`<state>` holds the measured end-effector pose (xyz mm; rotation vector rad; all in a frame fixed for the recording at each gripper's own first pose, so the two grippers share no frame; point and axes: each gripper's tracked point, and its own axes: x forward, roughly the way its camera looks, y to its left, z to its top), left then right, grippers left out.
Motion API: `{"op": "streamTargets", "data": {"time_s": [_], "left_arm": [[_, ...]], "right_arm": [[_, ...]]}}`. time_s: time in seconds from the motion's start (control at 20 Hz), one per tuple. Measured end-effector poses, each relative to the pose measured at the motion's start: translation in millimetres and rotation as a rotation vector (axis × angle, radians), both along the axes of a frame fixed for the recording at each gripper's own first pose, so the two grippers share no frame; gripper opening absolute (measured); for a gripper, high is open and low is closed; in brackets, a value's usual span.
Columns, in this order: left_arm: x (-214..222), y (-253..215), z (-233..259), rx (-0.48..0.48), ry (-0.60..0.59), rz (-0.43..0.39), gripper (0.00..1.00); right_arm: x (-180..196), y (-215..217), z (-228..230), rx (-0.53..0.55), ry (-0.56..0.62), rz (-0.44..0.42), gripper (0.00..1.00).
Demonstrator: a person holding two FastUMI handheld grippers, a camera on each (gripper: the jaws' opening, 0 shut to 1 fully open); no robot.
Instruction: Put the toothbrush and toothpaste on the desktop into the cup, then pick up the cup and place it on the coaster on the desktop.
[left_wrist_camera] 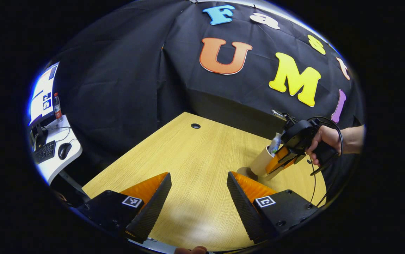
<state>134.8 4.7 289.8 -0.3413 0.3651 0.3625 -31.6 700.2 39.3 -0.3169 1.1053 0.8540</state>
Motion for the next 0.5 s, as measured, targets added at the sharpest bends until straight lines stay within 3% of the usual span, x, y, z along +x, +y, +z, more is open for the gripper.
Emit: {"op": "streamTargets", "data": {"time_s": [0.5], "left_arm": [[-30.8,28.8,-4.4,-0.001,0.006,0.071,1.0]], "right_arm": [[-1.1,-0.8,-5.1,-0.078,-0.059,0.03,0.22]]}}
